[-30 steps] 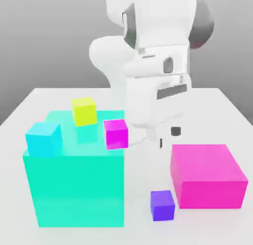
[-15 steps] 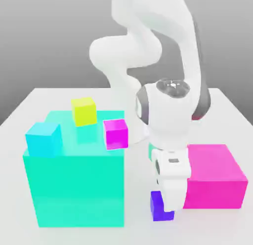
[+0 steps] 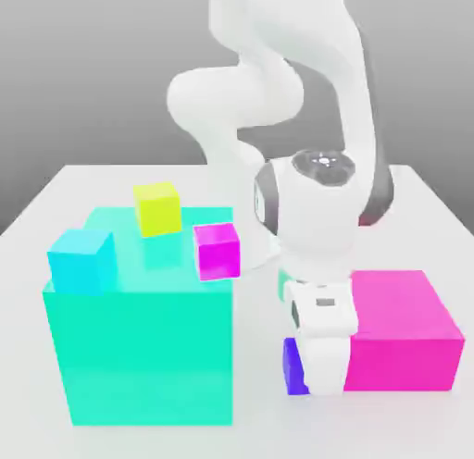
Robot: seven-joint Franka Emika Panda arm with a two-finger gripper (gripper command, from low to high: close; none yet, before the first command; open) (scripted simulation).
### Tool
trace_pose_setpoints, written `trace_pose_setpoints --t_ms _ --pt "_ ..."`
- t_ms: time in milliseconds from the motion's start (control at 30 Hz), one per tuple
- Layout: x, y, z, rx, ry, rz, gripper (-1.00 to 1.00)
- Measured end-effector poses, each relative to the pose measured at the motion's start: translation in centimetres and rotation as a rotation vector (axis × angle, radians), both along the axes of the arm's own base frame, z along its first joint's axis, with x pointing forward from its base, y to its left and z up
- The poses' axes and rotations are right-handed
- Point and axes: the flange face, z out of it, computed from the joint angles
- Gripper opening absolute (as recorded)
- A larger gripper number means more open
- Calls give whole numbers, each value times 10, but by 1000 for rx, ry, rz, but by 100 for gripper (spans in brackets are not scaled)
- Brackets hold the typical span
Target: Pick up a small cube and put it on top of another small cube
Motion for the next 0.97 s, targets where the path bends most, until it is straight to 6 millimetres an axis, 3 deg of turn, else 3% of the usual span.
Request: trace_pose_setpoints --t_ms 167,300,433,600,633,667,833,867,967 --pt "48 -45 85 -24 -61 -133 -100" --pt "68 -87 158 -54 -99 -263 -100" --pt "64 -151 216 -60 -92 -469 -100" --pt "34 -238 279 -40 -58 -744 -100" --pt "26 -253 288 -31 -46 -795 -100" --pt "22 -260 284 -18 -25 -823 -100" --pt "20 -266 216 7 14 -856 -100" --pt "20 -266 208 7 14 -857 100" --pt "20 -266 208 7 14 -857 100"
